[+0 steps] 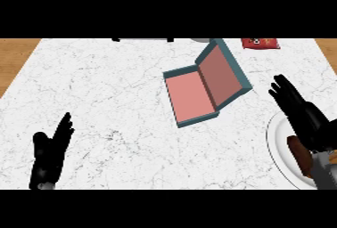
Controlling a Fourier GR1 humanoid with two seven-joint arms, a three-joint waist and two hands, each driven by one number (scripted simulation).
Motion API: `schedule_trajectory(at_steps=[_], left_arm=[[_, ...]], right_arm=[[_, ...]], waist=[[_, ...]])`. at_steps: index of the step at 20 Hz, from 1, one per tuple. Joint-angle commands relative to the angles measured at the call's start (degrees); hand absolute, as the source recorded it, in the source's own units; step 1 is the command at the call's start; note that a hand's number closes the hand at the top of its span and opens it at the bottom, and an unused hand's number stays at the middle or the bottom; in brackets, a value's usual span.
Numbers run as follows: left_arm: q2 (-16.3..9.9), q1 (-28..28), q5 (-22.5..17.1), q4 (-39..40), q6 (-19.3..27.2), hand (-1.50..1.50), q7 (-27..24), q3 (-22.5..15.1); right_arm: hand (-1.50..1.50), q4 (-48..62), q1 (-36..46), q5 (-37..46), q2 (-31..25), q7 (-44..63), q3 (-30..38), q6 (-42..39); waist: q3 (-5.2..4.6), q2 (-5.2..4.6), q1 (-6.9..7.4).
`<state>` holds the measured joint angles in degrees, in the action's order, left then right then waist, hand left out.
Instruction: Pick the sweet potato from the plate and place it in the cardboard box
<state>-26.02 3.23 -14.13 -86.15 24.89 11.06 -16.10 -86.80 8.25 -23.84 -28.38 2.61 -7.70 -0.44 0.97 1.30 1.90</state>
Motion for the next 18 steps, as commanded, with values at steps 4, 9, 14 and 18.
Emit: schedule_trajectory(at_steps=[4, 9, 14, 18], left_arm=[[2.4, -3.1, -2.7, -6.5, 0.5, 0.0, -3.7, 3.8], [4.3, -5.8, -5.8, -9.3, -1.1, 0.0, -4.9, 5.3], [3.4, -8.1, -7.6, -9.5, -3.6, 0.0, -3.4, 7.0], [4.7, -6.1, -7.3, -8.9, -4.4, 0.0, -5.3, 6.5]], right_arm=[[1.5, -1.2, -1.8, 4.1, -13.2, -7.0, 14.8, 2.2], [1.5, 6.0, -9.1, 21.0, -23.9, -11.5, 19.3, 11.0], [-1.5, 1.9, -15.1, 25.1, -25.0, -26.7, 22.3, 11.4], [-1.5, -4.7, -21.0, 28.6, -33.3, -20.9, 23.0, 5.8]], waist=[[-0.99, -0.39, -4.02], [-0.97, -0.95, -5.21], [-0.97, -1.0, -3.56], [-1.14, -0.97, -3.66]])
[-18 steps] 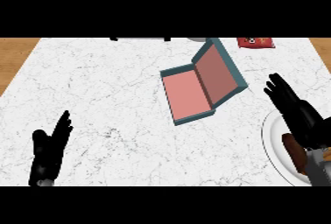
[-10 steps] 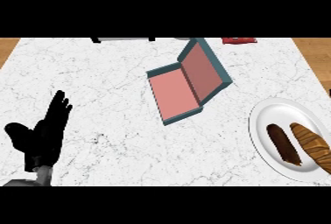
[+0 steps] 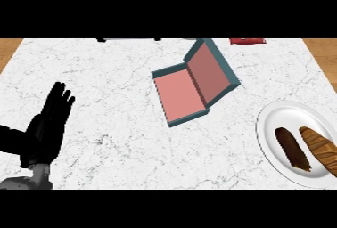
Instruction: Pick the sweet potato from the plate and place it in the cardboard box
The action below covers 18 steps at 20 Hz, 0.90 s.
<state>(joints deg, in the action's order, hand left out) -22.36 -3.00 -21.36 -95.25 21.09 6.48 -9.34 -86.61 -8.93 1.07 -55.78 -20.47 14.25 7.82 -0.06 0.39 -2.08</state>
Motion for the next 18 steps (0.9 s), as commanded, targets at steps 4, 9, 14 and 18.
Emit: schedule_trajectory(at_steps=[4, 9, 14, 18], left_arm=[[2.1, -1.0, 0.3, 1.9, -0.9, 0.0, -2.7, 0.0], [1.2, -1.9, 0.1, 2.0, -1.6, 0.0, 0.0, 0.5], [1.2, -2.6, 1.3, -0.2, -1.3, 0.0, 2.7, 0.7], [3.1, -1.8, 2.1, -2.3, -1.9, 0.0, 3.3, 0.5]], right_arm=[[-1.5, -8.0, -6.4, 9.6, -13.8, 11.2, -3.9, -9.2], [-1.5, -21.0, -10.3, 8.5, -15.0, 26.6, -6.1, -16.5], [-1.5, -33.4, -9.4, 4.3, -10.8, 38.8, -5.5, -20.9], [-1.5, -31.4, -3.7, 7.6, -6.2, 40.9, -10.4, -23.6]], waist=[[-0.31, -0.47, 0.87], [-0.15, -0.17, 0.7], [-0.01, -0.21, 1.38], [0.05, -0.39, 2.32]])
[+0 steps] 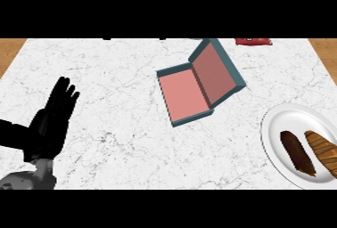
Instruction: Pick the sweet potato from the plate and place it in the cardboard box
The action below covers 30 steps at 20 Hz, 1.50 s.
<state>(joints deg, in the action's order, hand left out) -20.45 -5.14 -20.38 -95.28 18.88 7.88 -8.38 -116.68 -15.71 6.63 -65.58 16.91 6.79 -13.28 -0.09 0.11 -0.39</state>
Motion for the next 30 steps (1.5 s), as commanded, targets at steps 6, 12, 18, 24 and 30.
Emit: schedule_trajectory(at_steps=[6, 12, 18, 24, 30], left_arm=[[0.3, 0.5, 1.3, -0.6, -3.1, 0.0, 0.5, 2.7], [3.6, 0.1, 3.1, 1.3, -3.5, 0.0, 0.2, 3.1], [3.8, -1.0, 2.4, 2.9, -7.0, 0.0, 1.2, 6.0], [5.3, -3.4, 4.7, 6.8, -8.1, 0.0, -1.2, 8.0], [6.8, 0.5, 5.8, -0.8, -8.3, 0.0, 3.1, 7.8]], right_arm=[[-1.5, -4.0, 3.5, 9.7, 9.0, 10.1, -6.6, -4.3], [-1.5, 0.8, 6.5, 15.0, 17.4, 9.3, -9.6, -6.0], [-1.5, 1.3, 7.2, 22.2, 23.3, 11.3, -11.5, -7.7], [-1.5, 6.5, 8.9, 26.2, 26.2, 5.0, -8.6, -8.3], [-1.5, 9.0, 11.7, 29.4, 31.4, 4.5, -7.9, -11.4]], waist=[[0.09, -0.06, 0.43], [0.09, -0.11, 0.43], [0.09, -0.1, 0.29], [0.09, -0.15, 0.18], [0.1, -0.1, 0.5]])
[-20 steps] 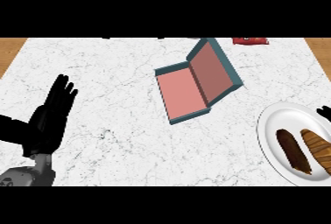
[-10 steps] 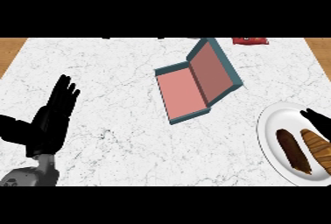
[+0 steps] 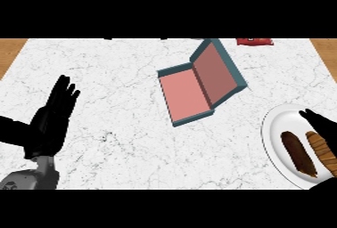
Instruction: Pick the sweet potato from the plate and place it in the cardboard box
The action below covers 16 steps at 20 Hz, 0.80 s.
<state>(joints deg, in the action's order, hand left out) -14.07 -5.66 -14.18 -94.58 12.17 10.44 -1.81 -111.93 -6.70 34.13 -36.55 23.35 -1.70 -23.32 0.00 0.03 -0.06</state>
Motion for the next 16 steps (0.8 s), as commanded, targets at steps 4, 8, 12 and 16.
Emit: schedule_trajectory(at_steps=[4, 8, 12, 16], left_arm=[[0.5, -0.1, 1.8, -4.8, -0.4, 0.0, 4.3, 0.8], [2.5, -1.6, 5.6, -5.6, 2.9, 0.0, 6.6, -0.8], [1.4, 1.6, 1.9, -0.9, -4.8, 0.0, 0.8, 3.0], [4.0, 1.3, 3.8, -0.9, -3.8, 0.0, 0.1, 3.1]], right_arm=[[-1.5, 7.4, 4.3, 4.0, 2.4, -4.5, 1.8, -3.0], [-1.5, 5.1, -0.5, 10.7, 5.4, -4.9, 0.0, 1.5], [-1.5, 11.5, 7.0, 12.1, 7.0, -5.3, 0.7, -1.6], [-1.5, 12.6, 3.1, 15.0, 8.4, -10.2, 3.3, 1.0]], waist=[[0.01, -0.03, 0.27], [0.02, 0.02, -0.04], [0.0, -0.04, 0.25], [0.0, -0.01, 0.03]])
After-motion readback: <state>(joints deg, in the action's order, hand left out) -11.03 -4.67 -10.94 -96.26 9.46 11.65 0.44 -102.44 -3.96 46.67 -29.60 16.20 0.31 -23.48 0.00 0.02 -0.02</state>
